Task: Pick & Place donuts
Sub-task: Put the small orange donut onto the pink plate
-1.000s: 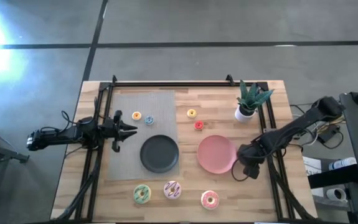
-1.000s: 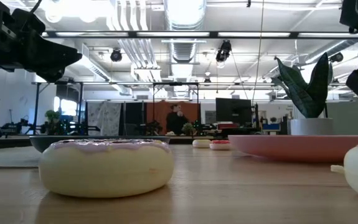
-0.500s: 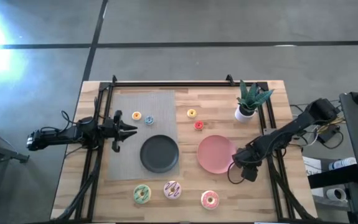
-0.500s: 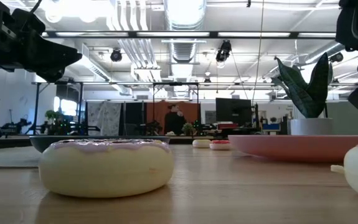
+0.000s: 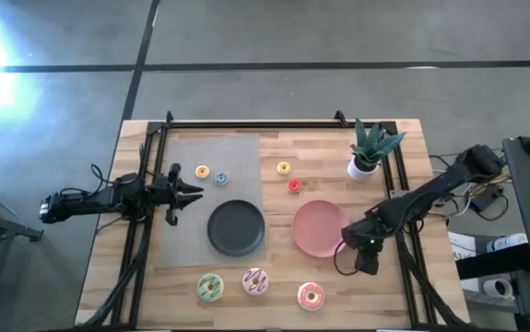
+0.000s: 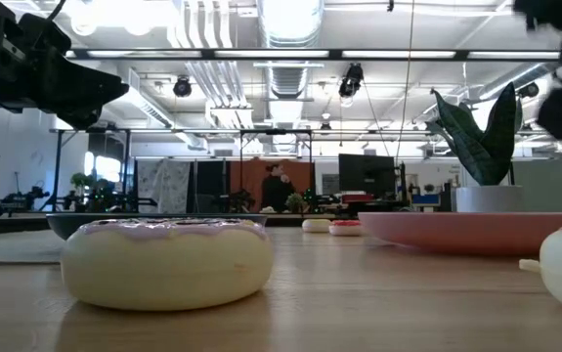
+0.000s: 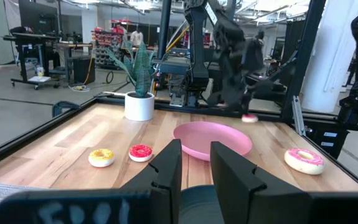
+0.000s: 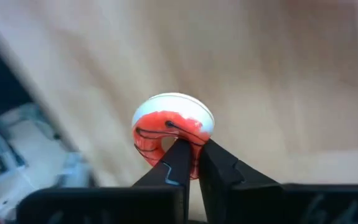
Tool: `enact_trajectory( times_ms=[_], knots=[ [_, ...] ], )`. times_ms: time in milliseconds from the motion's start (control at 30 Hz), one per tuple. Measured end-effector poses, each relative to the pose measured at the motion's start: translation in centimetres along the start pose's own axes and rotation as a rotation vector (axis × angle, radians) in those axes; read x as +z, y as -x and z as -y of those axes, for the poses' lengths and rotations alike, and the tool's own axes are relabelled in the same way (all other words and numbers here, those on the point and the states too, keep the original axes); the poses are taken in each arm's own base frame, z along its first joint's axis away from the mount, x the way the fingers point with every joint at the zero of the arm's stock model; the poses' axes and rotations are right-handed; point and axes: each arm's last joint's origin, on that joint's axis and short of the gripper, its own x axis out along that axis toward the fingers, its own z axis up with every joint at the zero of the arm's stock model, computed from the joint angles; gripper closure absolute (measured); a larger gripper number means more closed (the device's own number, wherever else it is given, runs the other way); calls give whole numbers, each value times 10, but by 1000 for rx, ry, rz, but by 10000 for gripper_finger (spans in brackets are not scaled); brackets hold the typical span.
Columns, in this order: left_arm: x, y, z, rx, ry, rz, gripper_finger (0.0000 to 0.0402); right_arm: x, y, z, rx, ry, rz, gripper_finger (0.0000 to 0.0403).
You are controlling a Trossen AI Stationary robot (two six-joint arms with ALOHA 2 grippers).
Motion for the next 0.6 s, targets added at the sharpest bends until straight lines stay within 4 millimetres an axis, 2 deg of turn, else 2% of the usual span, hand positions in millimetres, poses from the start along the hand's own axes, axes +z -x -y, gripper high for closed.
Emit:
enact_trajectory(
  times_ms=[133, 233, 400, 600],
  knots=[
    [0, 0, 0, 0, 0, 0, 342, 14, 29, -15, -2, 30, 224, 391],
    [0, 0, 0, 0, 0, 0, 342, 33, 34, -13, -66, 0, 320, 391],
    [0, 0, 0, 0, 0, 0, 342, 61, 16, 5, -169, -79, 263, 390],
    [0, 0, 0, 0, 0, 0, 342, 72, -1, 14, -224, -102, 190, 389]
  ],
)
